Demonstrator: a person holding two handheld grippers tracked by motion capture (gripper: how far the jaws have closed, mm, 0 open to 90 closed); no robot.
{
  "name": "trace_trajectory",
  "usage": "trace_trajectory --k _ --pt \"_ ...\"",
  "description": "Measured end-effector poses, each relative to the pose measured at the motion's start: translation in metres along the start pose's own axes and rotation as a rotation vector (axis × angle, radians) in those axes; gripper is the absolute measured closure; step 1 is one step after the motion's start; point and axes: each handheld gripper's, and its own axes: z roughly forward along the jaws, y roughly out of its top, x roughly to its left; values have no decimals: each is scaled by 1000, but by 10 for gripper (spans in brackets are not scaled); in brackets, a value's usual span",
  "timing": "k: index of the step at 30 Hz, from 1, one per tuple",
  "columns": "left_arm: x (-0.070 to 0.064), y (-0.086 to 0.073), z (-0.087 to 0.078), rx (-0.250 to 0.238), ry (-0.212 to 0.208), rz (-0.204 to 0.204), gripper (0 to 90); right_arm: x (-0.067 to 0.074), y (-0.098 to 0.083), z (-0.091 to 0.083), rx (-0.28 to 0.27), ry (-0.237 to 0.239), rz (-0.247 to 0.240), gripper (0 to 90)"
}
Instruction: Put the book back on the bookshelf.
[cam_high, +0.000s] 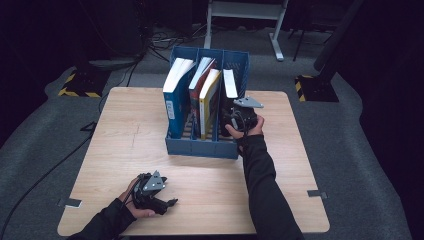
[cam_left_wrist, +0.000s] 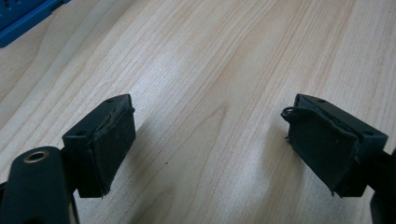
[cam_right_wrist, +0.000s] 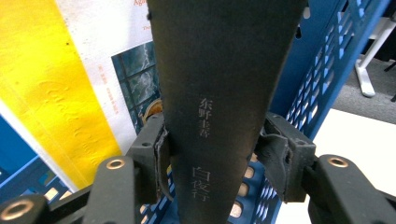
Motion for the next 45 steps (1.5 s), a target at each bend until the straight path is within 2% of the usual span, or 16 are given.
trace_trajectory --k 7,16,17,22,27,31,36,45 --pt "0 0 0 0 0 0 155 0 2 2 39 8 -25 441" --pt "0 0 0 0 -1 1 155 0 -3 -7 70 24 -67 413" --pt "0 0 0 0 -1 2 155 -1 -3 -10 76 38 -69 403" --pt "1 0 0 1 -3 6 154 -1 -6 -22 78 36 -121 388" --pt "1 0 0 2 -6 3 152 -3 -10 -34 92 60 -160 374" --pt "1 0 1 1 -6 4 151 -5 -14 -40 102 65 -170 371" --pt "1 1 1 1 -6 6 151 -9 -18 -53 93 64 -199 370" --pt "1 1 1 1 -7 7 150 -18 -28 -75 73 83 -213 367"
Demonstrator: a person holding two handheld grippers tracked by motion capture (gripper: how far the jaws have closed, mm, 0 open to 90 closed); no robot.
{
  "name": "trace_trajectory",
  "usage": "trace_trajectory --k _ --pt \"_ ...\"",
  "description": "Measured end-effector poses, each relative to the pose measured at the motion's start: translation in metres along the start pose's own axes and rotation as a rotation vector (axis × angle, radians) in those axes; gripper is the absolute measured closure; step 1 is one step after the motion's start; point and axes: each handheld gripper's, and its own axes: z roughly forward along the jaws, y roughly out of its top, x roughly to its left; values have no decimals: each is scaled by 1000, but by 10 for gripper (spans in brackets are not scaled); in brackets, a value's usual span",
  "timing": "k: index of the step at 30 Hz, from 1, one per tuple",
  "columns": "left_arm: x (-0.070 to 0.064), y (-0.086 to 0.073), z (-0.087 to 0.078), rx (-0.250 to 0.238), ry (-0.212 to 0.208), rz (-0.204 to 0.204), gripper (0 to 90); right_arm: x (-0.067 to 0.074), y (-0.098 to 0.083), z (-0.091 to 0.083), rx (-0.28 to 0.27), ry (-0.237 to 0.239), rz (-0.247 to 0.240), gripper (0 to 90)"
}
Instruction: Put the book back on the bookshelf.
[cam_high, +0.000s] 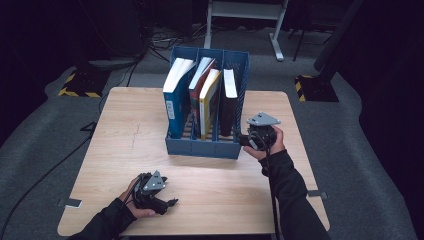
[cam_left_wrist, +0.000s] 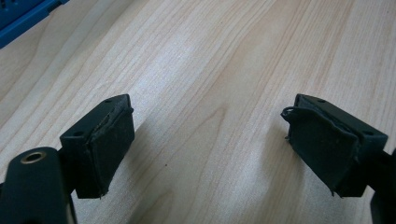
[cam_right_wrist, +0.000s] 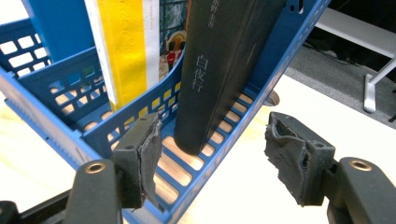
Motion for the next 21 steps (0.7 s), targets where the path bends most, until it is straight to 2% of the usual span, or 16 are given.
trace_trajectory --k 9,21 --pt "0 0 0 -1 -1 -1 150 3 -18 -20 0 6 -51 364" --pt "0 0 0 -2 -1 -3 150 6 -40 -40 -1 27 -85 362"
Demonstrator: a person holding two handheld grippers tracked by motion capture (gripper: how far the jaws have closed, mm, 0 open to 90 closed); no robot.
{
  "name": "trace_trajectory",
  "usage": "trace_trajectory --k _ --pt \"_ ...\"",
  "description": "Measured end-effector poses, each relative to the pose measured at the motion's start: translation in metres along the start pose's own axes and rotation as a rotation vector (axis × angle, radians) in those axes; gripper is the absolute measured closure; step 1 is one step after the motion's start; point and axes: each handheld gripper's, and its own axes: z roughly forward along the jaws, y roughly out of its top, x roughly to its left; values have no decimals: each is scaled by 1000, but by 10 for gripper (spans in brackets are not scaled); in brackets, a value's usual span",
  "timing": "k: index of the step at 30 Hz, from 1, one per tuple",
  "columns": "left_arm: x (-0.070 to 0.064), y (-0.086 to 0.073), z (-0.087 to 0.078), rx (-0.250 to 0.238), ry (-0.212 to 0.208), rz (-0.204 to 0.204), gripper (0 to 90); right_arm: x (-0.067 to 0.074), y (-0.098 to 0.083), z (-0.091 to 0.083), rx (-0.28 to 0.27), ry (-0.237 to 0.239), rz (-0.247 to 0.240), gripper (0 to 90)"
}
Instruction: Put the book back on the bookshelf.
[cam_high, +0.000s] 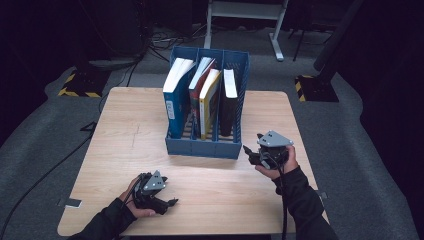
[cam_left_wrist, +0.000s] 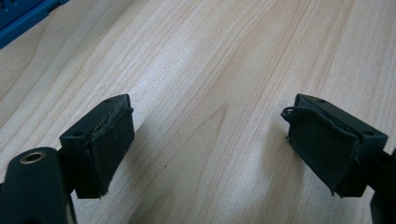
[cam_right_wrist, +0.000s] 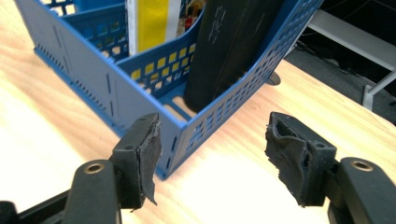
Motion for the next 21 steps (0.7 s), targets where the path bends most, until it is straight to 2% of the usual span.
trace_trajectory --k 5,16,21 --pt "0 0 0 0 0 0 150 3 -10 -8 6 7 -22 360" --pt "0 0 0 0 0 0 150 7 -40 -18 41 29 -31 355" --pt "0 0 0 0 0 0 150 10 -56 -19 77 33 -44 353"
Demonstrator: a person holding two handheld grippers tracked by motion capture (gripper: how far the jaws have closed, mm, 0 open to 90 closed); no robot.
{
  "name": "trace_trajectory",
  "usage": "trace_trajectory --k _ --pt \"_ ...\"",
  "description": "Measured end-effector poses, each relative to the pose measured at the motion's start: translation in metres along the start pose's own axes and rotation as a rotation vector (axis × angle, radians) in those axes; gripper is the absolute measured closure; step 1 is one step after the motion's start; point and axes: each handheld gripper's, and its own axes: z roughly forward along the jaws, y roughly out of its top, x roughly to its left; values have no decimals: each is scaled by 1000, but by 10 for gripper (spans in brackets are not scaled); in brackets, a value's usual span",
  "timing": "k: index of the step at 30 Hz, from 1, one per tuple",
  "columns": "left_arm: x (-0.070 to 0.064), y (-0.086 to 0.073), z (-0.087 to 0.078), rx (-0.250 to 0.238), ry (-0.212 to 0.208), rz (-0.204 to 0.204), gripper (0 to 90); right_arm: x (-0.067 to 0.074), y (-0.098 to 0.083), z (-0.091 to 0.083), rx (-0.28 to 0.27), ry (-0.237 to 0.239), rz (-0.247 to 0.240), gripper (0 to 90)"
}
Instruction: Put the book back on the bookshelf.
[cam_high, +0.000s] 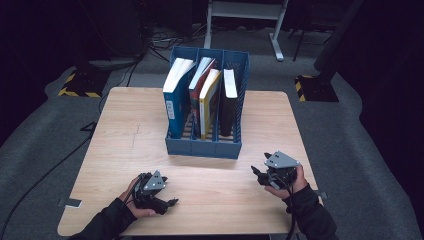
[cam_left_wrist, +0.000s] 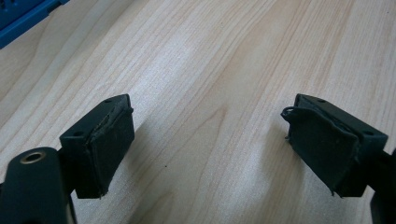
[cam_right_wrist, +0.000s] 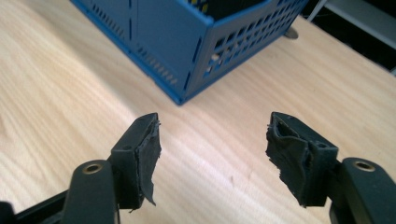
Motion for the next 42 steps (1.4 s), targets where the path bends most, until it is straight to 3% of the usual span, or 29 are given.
trace_trajectory --k 13,18,19,21,25,30,42 --pt "0 0 0 1 0 0 150 3 -46 0 66 16 19 353" --pt "0 1 1 1 -2 0 148 3 -66 -3 75 15 76 340" --pt "0 1 1 1 -2 2 148 2 -75 -6 64 35 113 339" --pt "1 2 1 3 -4 7 148 0 -81 -8 60 46 133 336" --pt "1 2 2 2 -5 8 146 -8 -98 -15 53 70 223 318" --pt "1 3 3 3 -2 5 141 -16 -106 -20 64 90 264 284" --pt "1 3 3 3 -4 8 140 -17 -105 -18 67 94 260 254"
